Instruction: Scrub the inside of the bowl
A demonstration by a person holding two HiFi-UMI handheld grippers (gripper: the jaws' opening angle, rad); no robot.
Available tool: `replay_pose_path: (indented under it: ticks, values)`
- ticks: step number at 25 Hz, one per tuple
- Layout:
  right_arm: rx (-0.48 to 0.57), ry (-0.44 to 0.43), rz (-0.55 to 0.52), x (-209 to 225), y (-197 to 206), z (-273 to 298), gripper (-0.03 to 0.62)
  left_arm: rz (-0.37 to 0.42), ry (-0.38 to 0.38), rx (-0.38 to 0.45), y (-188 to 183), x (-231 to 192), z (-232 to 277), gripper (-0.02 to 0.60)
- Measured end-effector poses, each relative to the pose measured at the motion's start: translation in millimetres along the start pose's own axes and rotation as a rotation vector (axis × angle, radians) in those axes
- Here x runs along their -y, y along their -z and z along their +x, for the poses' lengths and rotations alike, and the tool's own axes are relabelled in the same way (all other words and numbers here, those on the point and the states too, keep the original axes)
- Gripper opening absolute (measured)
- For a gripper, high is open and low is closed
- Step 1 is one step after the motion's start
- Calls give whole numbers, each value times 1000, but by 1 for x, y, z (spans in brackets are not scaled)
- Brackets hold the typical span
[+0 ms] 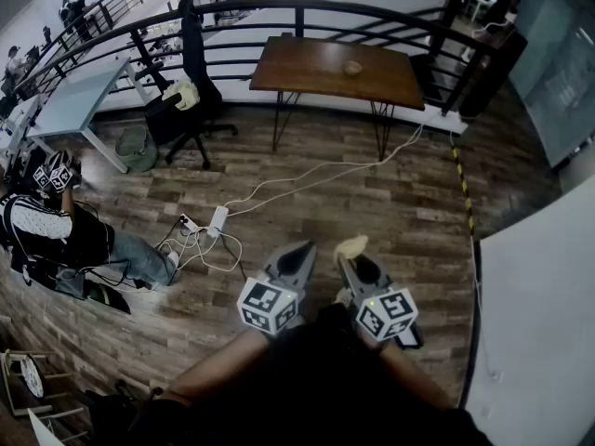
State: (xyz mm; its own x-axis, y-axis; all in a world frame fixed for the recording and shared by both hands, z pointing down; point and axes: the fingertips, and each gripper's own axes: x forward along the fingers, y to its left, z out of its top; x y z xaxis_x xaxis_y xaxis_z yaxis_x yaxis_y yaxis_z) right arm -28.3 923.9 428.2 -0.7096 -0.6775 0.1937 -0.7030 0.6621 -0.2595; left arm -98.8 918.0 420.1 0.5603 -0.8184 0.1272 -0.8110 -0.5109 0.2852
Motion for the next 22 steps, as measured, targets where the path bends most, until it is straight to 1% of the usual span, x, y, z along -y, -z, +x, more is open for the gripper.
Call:
replay_pose_path:
  ticks: [8,13,16,19,22]
  values:
    - [-16,-9,4,15,3,8,89,-11,-16,9,0,-6,13,-3]
    - [-9,-17,-15,34,-4,16,91,-36,3,-5,5,-11,38,-3]
    - [-1,-14,-1,56,-7,19,91,-40,16,-9,4,-11,63,-3]
    - [-5,-3,12,88,-9,23,91,-50,24,-7,3,-14,95,-3]
    - [-2,-7,12,123,-15,33,91,-41,23,-8,2,-17,133,-3]
